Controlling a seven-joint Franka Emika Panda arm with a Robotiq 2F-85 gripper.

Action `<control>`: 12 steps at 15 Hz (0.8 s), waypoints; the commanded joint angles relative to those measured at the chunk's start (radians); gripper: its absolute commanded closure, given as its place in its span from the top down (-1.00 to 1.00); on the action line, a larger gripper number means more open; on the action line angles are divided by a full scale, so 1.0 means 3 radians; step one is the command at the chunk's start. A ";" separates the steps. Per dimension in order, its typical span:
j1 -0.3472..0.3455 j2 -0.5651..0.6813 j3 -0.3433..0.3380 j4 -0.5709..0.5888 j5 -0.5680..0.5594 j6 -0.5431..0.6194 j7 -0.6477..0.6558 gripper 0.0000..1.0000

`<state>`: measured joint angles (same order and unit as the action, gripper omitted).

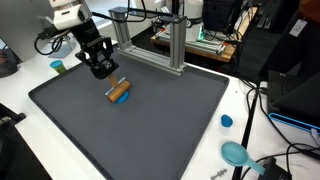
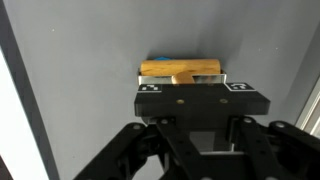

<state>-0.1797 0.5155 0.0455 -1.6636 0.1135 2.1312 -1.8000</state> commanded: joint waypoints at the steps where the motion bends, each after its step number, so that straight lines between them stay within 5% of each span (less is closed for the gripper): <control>1: -0.0047 0.0251 0.0077 0.0095 0.0163 0.0057 -0.0041 -0.56; 12: -0.0044 0.0329 0.0124 0.0075 0.0226 0.0038 -0.0101 -0.56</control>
<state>-0.1844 0.5216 0.0491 -1.6575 0.1318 2.1250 -1.8028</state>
